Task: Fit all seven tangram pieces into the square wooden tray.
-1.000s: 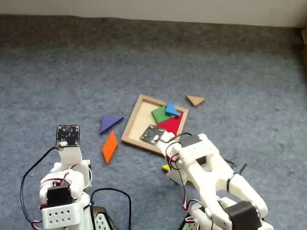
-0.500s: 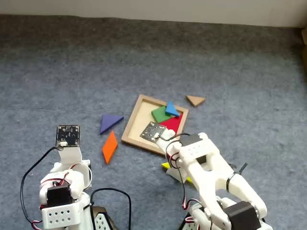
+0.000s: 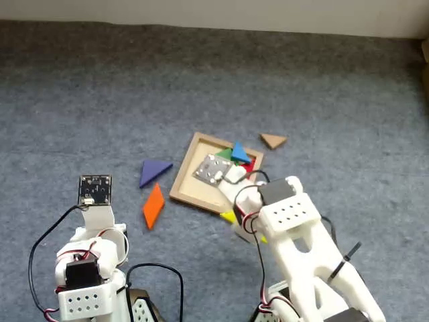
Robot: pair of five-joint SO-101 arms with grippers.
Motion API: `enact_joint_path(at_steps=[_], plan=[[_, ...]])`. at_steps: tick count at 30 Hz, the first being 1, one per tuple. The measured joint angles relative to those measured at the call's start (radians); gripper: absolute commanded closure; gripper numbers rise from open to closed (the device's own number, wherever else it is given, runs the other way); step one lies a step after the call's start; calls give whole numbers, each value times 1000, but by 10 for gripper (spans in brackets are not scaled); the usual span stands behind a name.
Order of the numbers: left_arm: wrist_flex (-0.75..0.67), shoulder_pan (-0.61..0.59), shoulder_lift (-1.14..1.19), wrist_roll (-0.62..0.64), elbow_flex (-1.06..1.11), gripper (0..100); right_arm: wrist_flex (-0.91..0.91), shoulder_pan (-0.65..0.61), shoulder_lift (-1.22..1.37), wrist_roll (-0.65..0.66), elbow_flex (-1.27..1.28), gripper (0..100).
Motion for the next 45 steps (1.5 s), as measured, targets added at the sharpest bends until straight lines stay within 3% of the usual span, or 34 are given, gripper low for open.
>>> enact_joint_path(at_steps=[15, 25, 31, 38, 45], plan=[[0, 0, 0, 0, 0, 993, -138, -132, 502, 2, -443, 841], [0, 0, 0, 0, 0, 993, -146, -152, 801, -32, -680, 837], [0, 0, 0, 0, 0, 993, -140, -157, 829, -77, -730, 721], [0, 0, 0, 0, 0, 993, -77, -157, 829, -97, -736, 704], [0, 0, 0, 0, 0, 993, -43, -161, 829, -100, -736, 591]])
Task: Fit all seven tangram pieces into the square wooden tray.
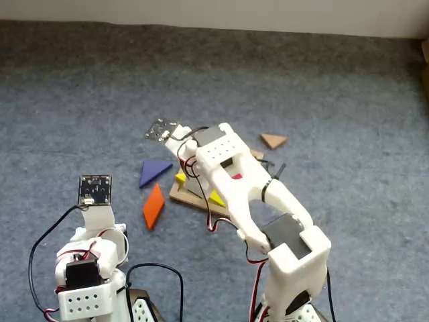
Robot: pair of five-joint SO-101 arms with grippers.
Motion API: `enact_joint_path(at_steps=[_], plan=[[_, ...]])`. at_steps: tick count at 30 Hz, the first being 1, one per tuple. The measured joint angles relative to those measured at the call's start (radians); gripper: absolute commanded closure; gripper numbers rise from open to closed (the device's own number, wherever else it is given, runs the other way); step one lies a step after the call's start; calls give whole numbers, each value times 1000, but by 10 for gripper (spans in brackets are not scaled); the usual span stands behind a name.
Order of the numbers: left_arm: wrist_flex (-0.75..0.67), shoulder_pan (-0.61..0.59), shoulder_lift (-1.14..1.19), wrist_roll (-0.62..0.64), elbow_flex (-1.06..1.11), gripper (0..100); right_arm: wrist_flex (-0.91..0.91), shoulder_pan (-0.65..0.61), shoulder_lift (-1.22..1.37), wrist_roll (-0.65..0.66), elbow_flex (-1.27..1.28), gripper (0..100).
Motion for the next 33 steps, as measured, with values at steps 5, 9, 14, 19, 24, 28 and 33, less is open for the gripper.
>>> enact_joint_path(at_steps=[5, 9, 14, 19, 24, 28, 33], plan=[[0, 0, 0, 0, 0, 993, 0, 0, 0, 0, -2, 635], [0, 0, 0, 0, 0, 993, 0, 0, -5, 0, -2, 796], [0, 0, 0, 0, 0, 993, -44, -3, -25, -5, -3, 930], [0, 0, 0, 0, 0, 993, -135, -5, -29, -5, -2, 946], [0, 0, 0, 0, 0, 993, -149, -8, -31, -5, 74, 946], [0, 0, 0, 0, 0, 993, -160, -8, -46, -6, 135, 950], [0, 0, 0, 0, 0, 993, -157, -3, -80, 84, 216, 950]])
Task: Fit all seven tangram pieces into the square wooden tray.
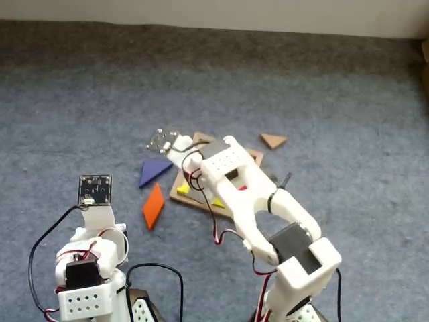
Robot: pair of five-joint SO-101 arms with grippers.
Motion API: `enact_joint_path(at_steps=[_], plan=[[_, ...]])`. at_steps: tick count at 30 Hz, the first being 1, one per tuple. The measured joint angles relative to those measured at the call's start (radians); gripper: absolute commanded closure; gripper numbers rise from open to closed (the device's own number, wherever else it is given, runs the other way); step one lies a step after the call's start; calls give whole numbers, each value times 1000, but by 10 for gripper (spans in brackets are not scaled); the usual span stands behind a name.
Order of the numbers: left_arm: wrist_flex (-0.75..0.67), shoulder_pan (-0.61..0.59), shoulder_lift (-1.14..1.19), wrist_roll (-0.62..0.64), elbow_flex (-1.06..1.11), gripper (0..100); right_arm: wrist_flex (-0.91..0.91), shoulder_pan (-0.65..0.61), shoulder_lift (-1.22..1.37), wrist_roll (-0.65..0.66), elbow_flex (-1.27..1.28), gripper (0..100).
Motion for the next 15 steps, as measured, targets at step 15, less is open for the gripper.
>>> enact_joint_path(at_steps=[15], plan=[[0, 0, 0, 0, 0, 993, 270, 132, -439, -41, 31, 951]])
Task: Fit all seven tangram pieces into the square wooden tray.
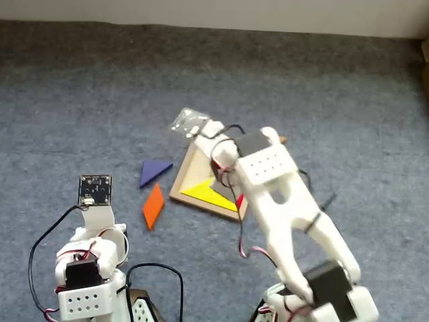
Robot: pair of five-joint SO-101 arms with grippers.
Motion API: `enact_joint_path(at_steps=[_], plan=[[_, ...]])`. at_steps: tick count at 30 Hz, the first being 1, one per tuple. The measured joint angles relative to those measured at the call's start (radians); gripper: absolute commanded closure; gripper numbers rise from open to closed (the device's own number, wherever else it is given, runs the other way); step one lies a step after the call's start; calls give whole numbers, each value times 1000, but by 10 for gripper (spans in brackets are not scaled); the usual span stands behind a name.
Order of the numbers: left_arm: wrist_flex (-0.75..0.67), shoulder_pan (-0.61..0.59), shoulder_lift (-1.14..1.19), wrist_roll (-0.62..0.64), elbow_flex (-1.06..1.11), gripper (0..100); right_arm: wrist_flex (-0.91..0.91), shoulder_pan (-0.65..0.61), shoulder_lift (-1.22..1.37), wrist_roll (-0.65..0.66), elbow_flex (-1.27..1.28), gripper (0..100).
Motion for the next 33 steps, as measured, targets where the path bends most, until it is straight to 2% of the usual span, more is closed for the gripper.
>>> enact_joint_path(at_steps=[5, 10, 14, 19, 25, 27, 29, 33], plan=[[0, 0, 0, 0, 0, 993, -74, 89, -288, -109, 170, 951], [-29, 0, 0, 0, 0, 990, -285, 199, -413, -235, 367, 951], [-81, 0, 0, -29, -21, 990, -516, 245, -414, -308, 514, 951], [-183, 0, 0, -206, -40, 990, -766, 258, -334, -333, 577, 951], [-279, 28, 0, -233, 0, 990, -988, 365, -140, -390, 569, 947], [-285, 29, 0, -233, 0, 989, -1003, 400, -51, -430, 519, 936], [-285, 29, 0, -233, 0, 989, -987, 417, 46, -465, 439, 882], [-287, 29, 0, -233, 0, 989, -810, 428, 224, -500, 224, 752]])
